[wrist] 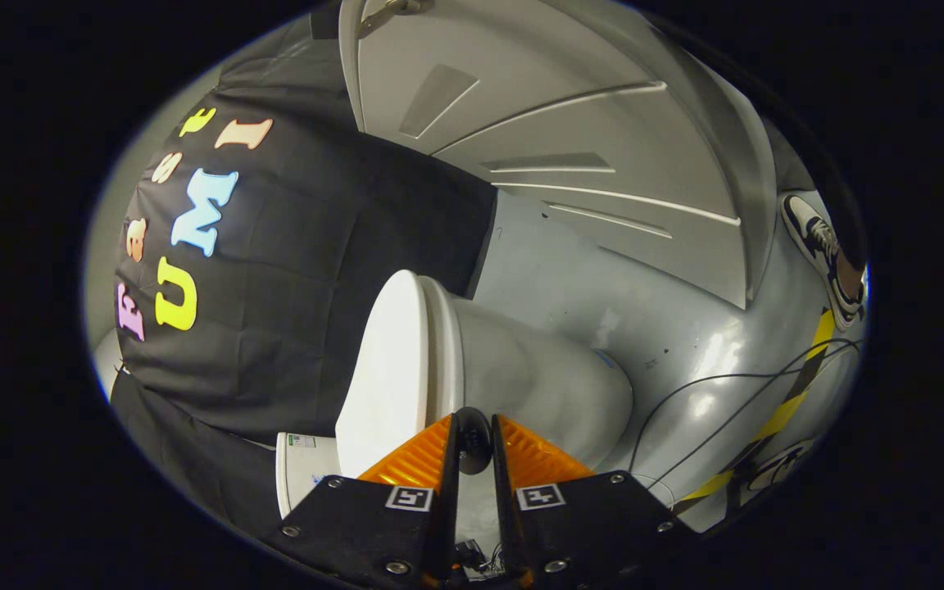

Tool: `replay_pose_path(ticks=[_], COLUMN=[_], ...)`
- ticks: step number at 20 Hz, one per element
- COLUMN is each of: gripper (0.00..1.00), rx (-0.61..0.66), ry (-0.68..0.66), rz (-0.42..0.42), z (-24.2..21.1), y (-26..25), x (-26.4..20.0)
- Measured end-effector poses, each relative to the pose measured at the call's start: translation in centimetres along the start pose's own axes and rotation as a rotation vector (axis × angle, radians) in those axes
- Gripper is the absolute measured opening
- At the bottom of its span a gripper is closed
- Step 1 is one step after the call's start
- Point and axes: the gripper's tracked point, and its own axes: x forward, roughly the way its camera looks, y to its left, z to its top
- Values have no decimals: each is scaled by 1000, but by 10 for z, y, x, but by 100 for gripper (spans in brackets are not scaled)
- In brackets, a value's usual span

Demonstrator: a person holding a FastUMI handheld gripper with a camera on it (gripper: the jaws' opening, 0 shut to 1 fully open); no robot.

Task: Open the toilet lid.

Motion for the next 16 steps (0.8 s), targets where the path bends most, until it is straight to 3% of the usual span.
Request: replay_pose_path(ticks=[4, 7, 11, 16], gripper=[12, 3, 1, 0], rx=[-21, -57, -118, -268], ry=[-13, -28, -44, -62], rz=[49, 31, -26, -40], z=[4, 3, 4, 13], y=[6, 6, 10, 38], x=[-3, -6, -9, -25])
